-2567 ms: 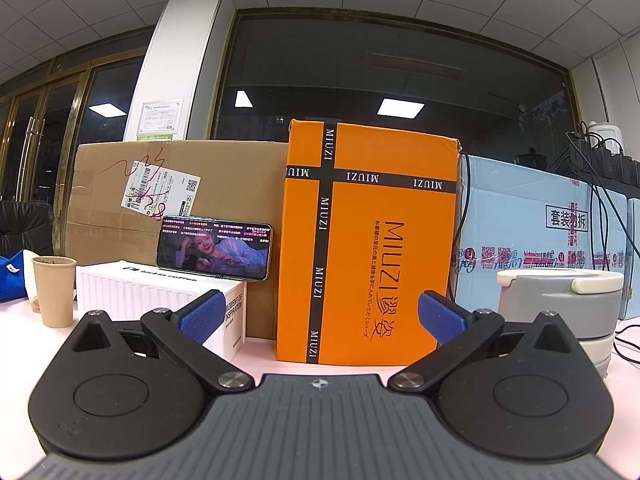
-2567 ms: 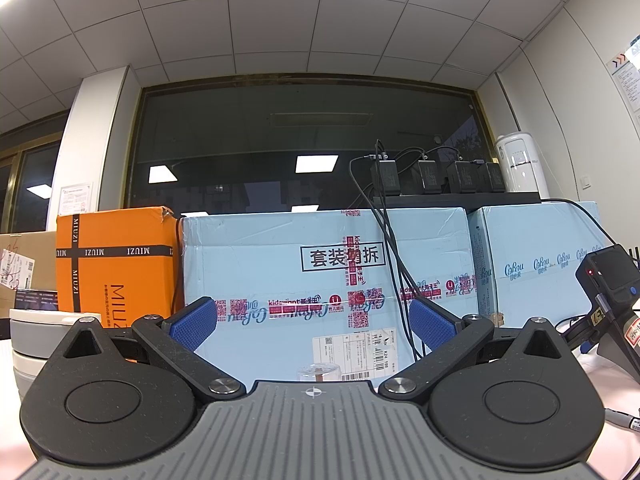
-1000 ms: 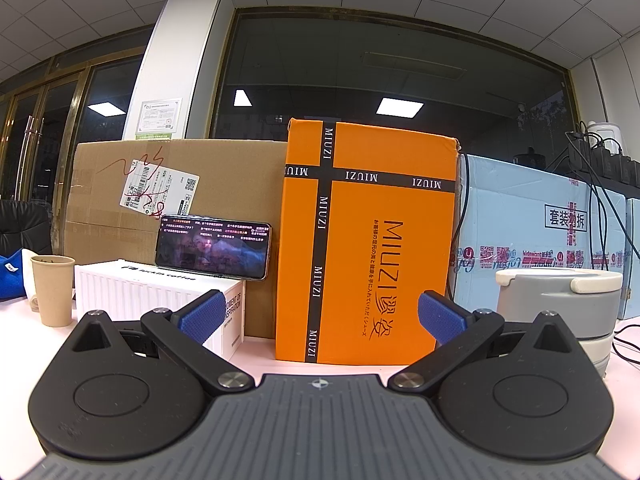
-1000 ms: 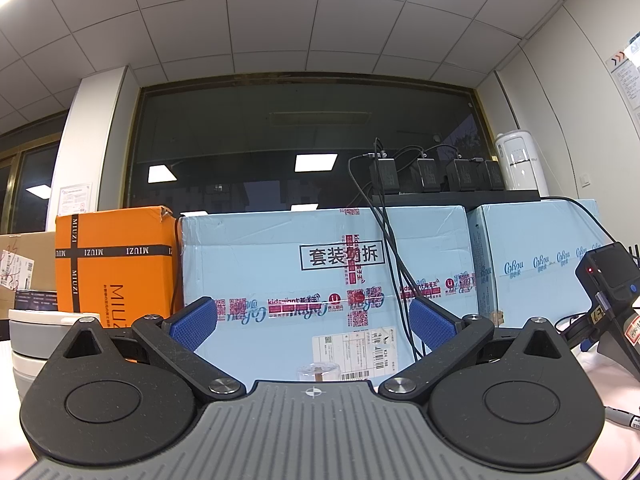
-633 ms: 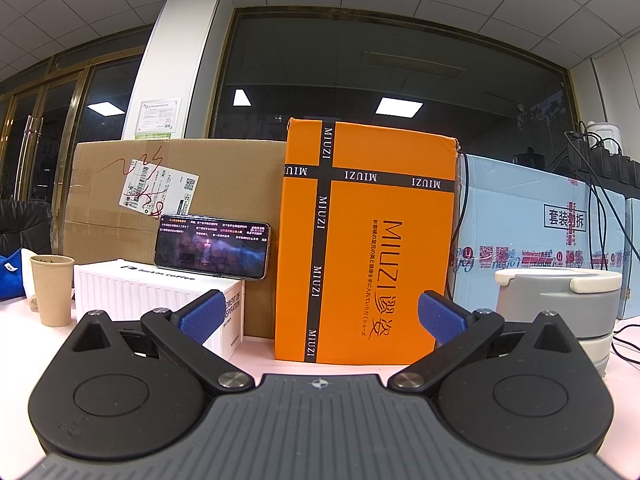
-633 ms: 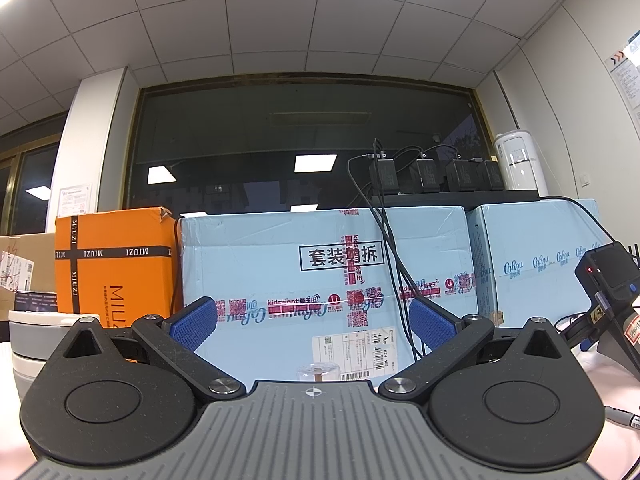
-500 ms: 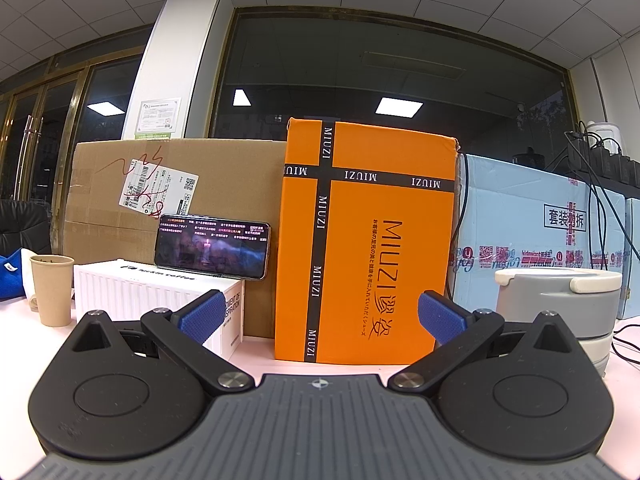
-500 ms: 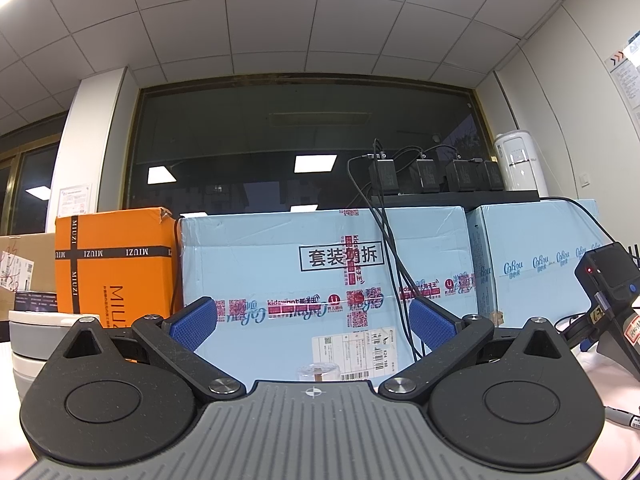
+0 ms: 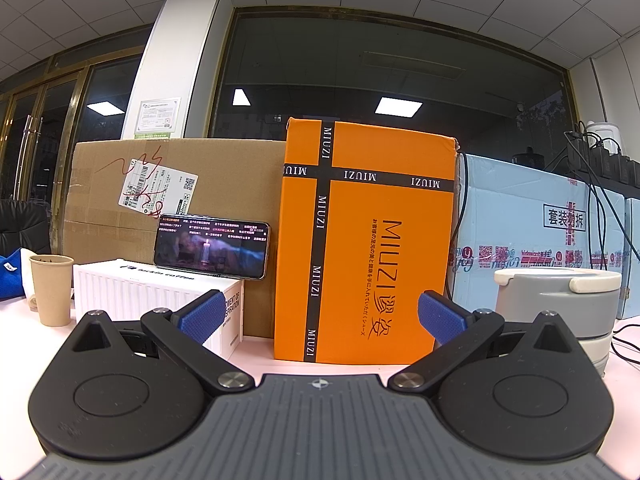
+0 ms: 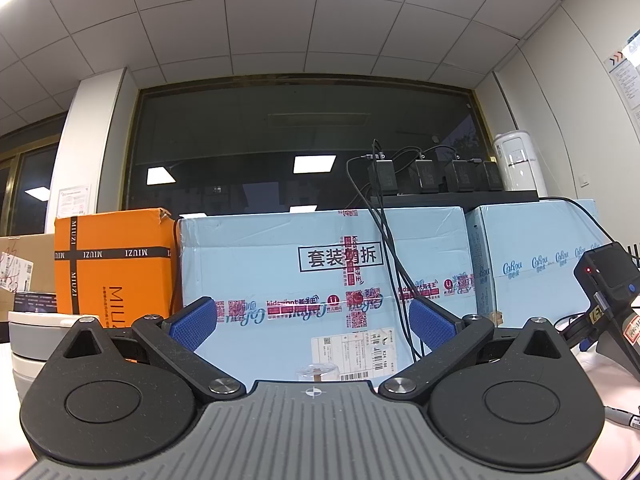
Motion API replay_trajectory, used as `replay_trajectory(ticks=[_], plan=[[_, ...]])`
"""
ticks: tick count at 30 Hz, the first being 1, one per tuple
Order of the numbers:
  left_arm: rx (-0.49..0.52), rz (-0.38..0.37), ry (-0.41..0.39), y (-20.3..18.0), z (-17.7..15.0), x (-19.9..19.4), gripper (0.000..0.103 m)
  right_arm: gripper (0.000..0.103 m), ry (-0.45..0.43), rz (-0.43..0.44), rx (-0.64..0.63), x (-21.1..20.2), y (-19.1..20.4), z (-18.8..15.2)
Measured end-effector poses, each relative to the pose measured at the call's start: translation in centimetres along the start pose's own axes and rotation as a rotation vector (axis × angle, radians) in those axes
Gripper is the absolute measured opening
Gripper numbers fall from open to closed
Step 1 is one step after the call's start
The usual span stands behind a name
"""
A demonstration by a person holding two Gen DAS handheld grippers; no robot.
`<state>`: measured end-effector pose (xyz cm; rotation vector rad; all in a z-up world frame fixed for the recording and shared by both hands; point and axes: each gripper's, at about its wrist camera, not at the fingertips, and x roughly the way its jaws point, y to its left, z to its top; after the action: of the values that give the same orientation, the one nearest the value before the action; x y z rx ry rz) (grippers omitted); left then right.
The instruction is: Clean container
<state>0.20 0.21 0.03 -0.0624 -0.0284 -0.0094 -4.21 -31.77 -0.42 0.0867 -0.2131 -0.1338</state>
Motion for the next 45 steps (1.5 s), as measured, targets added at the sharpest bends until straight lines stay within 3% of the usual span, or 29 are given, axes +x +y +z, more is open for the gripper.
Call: replay_trajectory(ticks=[24, 31, 35, 38, 45], plan=[[0.023, 0.007, -0.027, -0.5, -0.1, -0.6, 0.103, 0.103, -0.006, -0.015, 0.049, -0.3, -0.8, 0.1], [0.033, -0.074, -0.004, -0.8, -0.1, -0.6, 0.103, 0.103, 0.015, 0.012, 0.049, 0.0, -0.7, 0.3], [0.017, -0.075, -0.03, -0.6, -0.1, -0.9, 0.103, 0.103, 0.028, 0.058, 0.012, 0.1, 0.1, 0.4], [0.029, -0.067, -0.029, -0.7, 0.1, -1.3, 0.103, 0.103, 0.075, 0.14, -0.029, 0.4, 0.9, 0.7], [0.139, -0.197, 0.002, -1.4, 0.1, -2.6, 0.103, 0.103, 0.242, 0.376, -0.131, 1.0, 2.2, 1.3]])
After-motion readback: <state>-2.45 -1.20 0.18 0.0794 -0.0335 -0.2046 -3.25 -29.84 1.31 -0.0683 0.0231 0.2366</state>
